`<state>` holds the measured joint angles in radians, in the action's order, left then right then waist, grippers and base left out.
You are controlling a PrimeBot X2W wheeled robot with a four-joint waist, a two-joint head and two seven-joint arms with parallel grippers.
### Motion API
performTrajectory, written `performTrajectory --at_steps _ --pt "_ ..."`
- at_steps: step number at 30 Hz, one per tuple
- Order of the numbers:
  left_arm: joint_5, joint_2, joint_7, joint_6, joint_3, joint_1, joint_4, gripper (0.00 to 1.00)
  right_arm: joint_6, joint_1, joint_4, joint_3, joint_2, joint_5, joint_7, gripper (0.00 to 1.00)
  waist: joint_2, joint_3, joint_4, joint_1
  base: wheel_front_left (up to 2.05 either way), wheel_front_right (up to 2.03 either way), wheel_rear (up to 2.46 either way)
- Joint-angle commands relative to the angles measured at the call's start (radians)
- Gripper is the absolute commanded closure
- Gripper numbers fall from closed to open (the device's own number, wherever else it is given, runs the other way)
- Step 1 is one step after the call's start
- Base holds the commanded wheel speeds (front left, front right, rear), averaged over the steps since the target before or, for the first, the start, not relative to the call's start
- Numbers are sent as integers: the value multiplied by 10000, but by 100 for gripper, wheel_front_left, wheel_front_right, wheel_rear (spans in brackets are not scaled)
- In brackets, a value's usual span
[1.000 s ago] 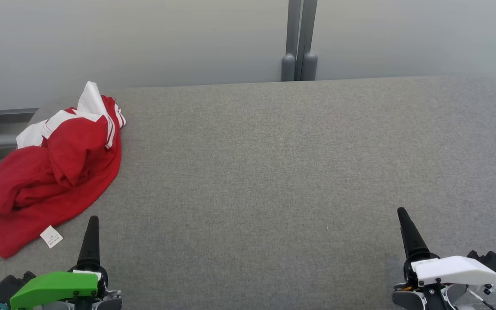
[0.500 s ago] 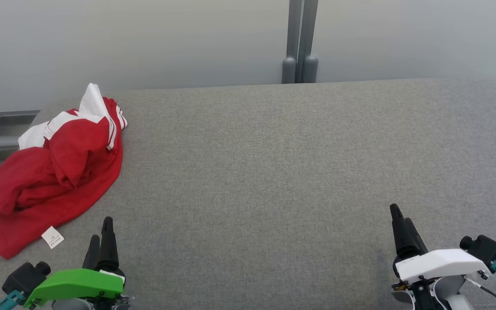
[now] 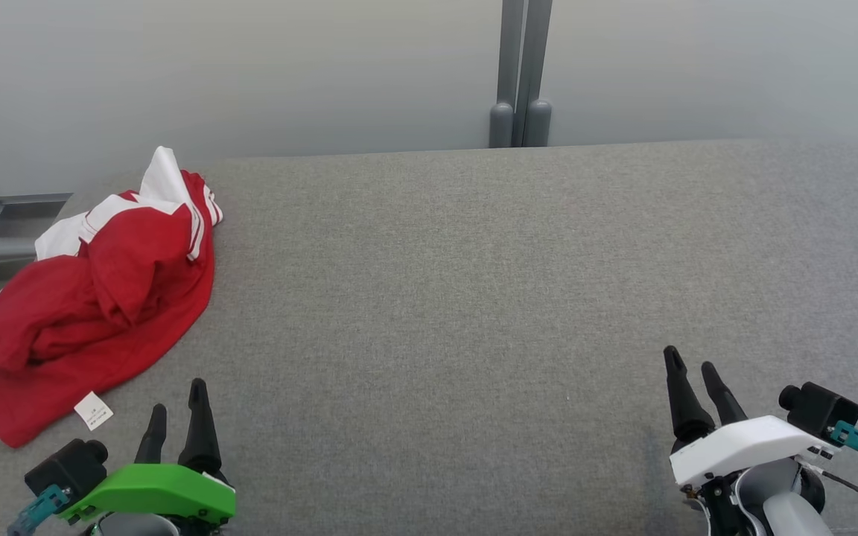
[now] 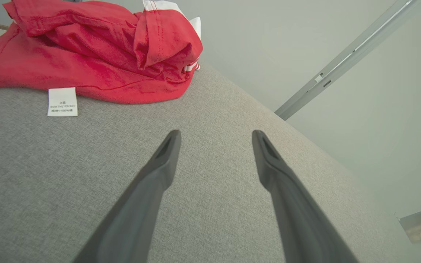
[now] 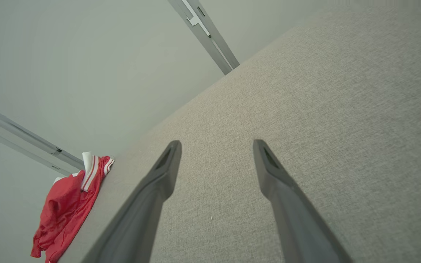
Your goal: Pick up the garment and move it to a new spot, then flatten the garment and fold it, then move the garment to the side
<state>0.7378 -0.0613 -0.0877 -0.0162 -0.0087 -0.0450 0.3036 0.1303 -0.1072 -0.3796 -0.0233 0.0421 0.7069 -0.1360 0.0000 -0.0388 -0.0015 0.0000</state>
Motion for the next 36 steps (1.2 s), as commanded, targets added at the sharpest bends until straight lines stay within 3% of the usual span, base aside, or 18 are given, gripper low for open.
performTrajectory --at_steps 1,16,36 --pt "-416 -144 -124 54 -76 -164 -43 0 4 -231 52 135 59 -568 46 0 0 -4 6 0 0 0 0" --pt "-2140 -394 -588 219 -572 -338 270 0 5 -281 69 213 70 -2835 423 0 0 -69 42 0 0 0 0" --pt "-3398 -534 -1168 -162 -921 -233 408 0 5 -361 -211 -229 90 -3887 -91 0 0 -207 28 0 0 0 0"
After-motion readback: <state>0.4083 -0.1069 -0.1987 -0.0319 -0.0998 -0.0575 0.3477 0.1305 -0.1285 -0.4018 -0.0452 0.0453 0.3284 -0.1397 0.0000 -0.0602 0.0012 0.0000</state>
